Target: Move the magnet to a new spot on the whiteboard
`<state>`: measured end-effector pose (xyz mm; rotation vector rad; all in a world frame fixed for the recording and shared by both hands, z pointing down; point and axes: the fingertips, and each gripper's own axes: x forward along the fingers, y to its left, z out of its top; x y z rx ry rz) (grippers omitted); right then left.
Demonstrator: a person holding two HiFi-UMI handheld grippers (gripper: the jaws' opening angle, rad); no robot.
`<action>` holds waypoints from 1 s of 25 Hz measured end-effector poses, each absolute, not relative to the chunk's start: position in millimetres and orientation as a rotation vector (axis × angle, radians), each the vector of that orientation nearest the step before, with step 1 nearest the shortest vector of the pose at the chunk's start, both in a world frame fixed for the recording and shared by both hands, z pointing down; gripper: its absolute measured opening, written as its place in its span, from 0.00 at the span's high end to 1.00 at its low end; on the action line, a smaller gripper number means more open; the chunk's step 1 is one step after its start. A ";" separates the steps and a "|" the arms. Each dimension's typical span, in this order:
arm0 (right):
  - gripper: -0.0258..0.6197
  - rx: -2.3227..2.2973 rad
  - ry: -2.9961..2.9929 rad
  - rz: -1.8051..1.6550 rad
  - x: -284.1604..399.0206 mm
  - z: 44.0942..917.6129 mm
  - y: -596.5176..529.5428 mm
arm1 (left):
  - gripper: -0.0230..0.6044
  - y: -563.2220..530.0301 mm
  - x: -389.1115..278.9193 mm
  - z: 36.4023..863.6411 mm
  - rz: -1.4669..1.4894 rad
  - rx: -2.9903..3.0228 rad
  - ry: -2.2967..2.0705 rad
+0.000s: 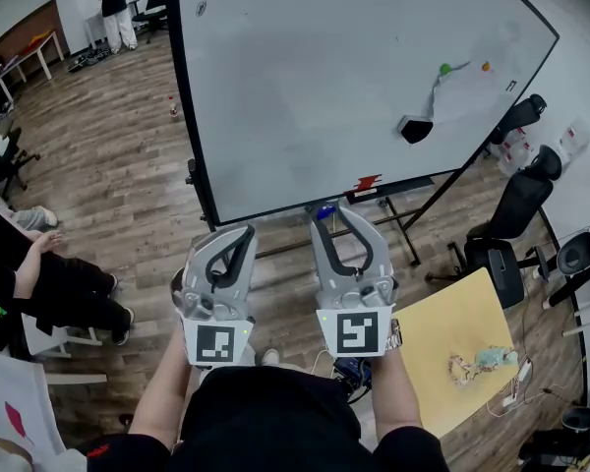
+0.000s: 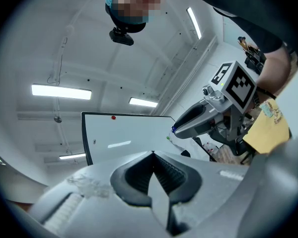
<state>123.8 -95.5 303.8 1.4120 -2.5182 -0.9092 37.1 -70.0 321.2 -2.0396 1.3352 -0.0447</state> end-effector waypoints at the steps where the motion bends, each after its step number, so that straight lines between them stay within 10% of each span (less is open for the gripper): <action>1: 0.76 1.415 -2.520 -0.899 125.1 305.3 -94.8 | 0.96 -69.3 37.9 321.5 -0.046 -2.038 1.336; 25: 0.76 1.418 -2.503 -0.930 111.2 298.8 -114.9 | 0.96 -90.4 21.5 314.2 -0.047 -2.027 1.331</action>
